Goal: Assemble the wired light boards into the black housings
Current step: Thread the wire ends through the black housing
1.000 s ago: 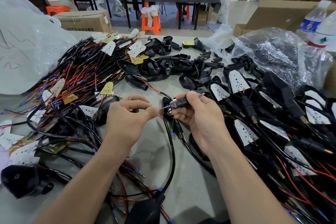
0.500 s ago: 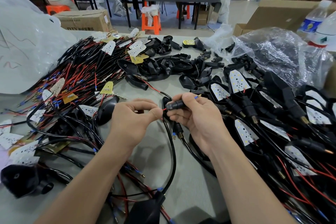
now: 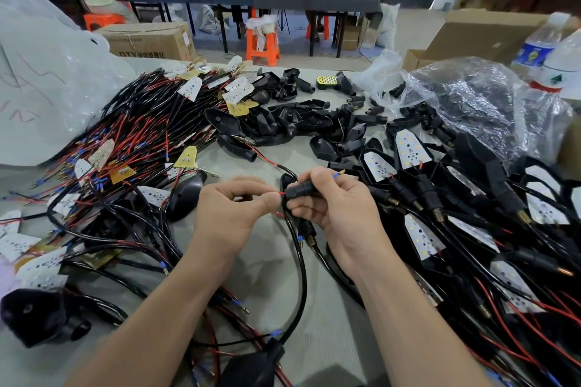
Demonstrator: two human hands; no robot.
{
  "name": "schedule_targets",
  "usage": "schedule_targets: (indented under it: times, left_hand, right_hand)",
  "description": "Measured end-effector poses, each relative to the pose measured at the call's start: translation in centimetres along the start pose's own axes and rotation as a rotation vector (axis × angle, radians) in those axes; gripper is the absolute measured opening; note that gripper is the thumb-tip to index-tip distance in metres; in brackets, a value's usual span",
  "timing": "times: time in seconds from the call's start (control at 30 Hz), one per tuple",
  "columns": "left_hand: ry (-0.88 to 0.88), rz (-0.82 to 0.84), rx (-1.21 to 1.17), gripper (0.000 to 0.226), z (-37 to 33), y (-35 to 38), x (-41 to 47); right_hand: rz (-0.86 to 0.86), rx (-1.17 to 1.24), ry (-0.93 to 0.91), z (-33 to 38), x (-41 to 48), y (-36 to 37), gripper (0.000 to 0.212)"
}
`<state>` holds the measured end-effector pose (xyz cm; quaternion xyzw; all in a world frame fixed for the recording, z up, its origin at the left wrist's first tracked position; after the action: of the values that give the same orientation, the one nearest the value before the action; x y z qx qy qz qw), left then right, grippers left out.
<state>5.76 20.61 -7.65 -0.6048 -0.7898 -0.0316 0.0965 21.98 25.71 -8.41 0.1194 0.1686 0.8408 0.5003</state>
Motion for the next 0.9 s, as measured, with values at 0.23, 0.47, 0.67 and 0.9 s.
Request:
schedule_targets:
  times: [0.23, 0.47, 0.67, 0.9]
  left_hand:
    - [-0.001, 0.011, 0.024, 0.027, -0.3, -0.5, 0.3]
    - [0.010, 0.061, 0.321, 0.036, -0.5, 0.6, -0.2]
    - [-0.004, 0.042, 0.238, 0.018, -0.6, 0.3, -0.2]
    - [-0.216, 0.111, -0.253, 0.037, 1.3, 1.6, -0.2]
  right_hand:
    - [-0.049, 0.031, -0.008, 0.2, -0.1, -0.6, 0.030]
    - [0.012, -0.067, 0.040, -0.3, -0.1, 0.0, 0.033]
    - [0.006, -0.147, 0.036, 0.1, -0.1, 0.0, 0.033]
    - [-0.042, 0.031, 0.035, -0.2, -0.2, -0.1, 0.037]
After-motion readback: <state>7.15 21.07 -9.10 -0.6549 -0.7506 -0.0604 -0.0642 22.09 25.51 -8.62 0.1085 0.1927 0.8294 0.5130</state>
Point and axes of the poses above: each hand's wrist, its own x-axis towards the middle knuckle, its own y-axis out of the palm, z = x × y, the point moved 10 cm from there along x, towards the middle knuckle, and after that the axes turned 10 degrees about z, right-handed, at the moved point
